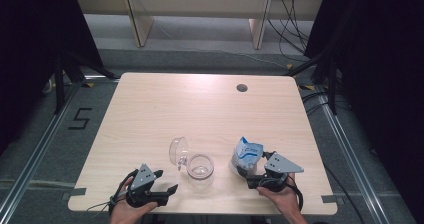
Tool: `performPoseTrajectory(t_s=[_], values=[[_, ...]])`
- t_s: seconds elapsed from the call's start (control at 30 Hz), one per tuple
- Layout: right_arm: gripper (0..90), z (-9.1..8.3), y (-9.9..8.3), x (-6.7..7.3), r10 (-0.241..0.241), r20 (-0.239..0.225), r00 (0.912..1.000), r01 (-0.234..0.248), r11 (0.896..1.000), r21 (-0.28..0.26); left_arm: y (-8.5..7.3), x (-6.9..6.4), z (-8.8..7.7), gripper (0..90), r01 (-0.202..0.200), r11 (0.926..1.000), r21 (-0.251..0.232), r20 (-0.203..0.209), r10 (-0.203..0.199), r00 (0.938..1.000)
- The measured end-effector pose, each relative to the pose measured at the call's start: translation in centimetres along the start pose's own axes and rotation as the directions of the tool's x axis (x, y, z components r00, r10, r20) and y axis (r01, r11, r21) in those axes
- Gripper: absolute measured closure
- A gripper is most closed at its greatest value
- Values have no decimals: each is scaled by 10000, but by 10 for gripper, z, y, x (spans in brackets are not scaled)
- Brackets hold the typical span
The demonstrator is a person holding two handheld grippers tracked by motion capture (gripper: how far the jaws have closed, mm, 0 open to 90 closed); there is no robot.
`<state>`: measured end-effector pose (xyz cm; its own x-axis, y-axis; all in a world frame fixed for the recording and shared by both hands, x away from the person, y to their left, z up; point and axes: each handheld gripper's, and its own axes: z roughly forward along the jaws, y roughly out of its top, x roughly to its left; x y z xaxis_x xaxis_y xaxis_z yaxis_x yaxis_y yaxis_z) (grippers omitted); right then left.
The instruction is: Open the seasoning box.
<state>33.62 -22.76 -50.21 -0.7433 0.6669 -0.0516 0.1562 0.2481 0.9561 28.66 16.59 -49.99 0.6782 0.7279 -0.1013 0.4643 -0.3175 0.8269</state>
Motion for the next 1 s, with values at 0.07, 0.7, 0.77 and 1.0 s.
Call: performPoseTrajectory(t_s=[0.07, 0.7, 0.77, 1.0], values=[[155, 1, -1, 2, 162, -250, 9996, -155, 9995, 281, 0, 0, 0, 273, 33, 10000, -9, -7, -33, 10000], [156, 12, -5, 0, 249, -432, 9988, -242, 9996, 169, 1, -3, 1, 272, 273, 9996, -53, -20, -273, 9996], [158, 14, -5, -5, -313, -222, 9993, 316, 9994, 135, 1, -2, 1, 272, 166, 9999, 21, -67, -166, 9998], [165, 16, -7, -5, -120, -400, 9991, 128, 9997, 198, 2, -2, 1, 272, 83, 10000, 1, 12, -83, 10000]])
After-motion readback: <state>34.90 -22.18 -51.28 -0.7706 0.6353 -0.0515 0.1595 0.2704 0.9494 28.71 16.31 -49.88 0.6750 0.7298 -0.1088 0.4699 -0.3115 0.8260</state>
